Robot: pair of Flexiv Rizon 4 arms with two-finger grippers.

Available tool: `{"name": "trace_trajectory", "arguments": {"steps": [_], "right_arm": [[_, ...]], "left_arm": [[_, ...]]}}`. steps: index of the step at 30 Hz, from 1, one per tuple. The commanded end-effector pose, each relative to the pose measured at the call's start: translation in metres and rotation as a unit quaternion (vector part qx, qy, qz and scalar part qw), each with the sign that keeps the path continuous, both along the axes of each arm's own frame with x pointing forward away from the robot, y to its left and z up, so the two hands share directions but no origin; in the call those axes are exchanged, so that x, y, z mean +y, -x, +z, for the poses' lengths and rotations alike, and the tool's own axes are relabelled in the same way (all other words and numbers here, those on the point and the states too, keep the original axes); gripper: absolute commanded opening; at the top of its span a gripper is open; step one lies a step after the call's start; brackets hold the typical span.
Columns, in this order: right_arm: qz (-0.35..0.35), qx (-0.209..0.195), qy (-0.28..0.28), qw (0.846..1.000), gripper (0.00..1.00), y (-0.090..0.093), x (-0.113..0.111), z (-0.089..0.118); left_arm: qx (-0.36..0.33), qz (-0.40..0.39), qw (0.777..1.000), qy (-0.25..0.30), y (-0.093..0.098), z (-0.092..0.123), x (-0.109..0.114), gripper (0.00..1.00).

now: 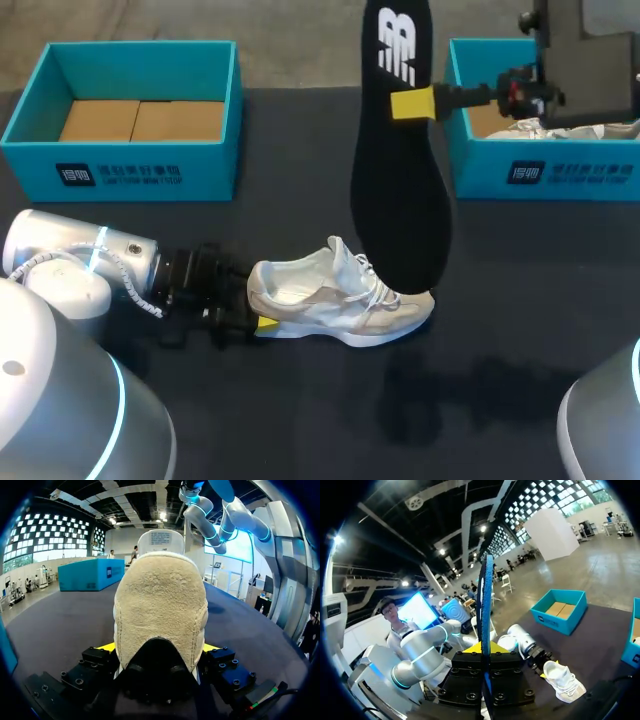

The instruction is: Take the shoe out of the shoebox, open the shoe tongue, remove and reinsert the insole, then place the shoe into the shoebox

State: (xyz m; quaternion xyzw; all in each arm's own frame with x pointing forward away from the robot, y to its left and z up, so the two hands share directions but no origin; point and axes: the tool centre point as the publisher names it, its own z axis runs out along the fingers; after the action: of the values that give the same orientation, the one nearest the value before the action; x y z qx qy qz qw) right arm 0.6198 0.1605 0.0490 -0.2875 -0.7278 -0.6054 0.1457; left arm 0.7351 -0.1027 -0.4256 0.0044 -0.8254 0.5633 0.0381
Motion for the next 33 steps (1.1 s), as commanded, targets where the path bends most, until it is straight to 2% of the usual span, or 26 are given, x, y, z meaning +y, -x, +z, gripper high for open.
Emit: {"name": "trace_trajectory", "arguments": {"steps": [1,33], "right_arm": [[-0.001,0.0,0.003,1.0,0.0,0.0058,-0.0084,0.0005],[0.004,-0.002,0.002,1.0,0.0,0.0088,-0.0092,0.0011]], "left_arm": [[0.0,0.0,1.0,0.0,0.0009,-0.0024,-0.0004,0.0],[0.0,0.0,1.0,0.0,0.0009,-0.0024,-0.0004,0.0]]}}
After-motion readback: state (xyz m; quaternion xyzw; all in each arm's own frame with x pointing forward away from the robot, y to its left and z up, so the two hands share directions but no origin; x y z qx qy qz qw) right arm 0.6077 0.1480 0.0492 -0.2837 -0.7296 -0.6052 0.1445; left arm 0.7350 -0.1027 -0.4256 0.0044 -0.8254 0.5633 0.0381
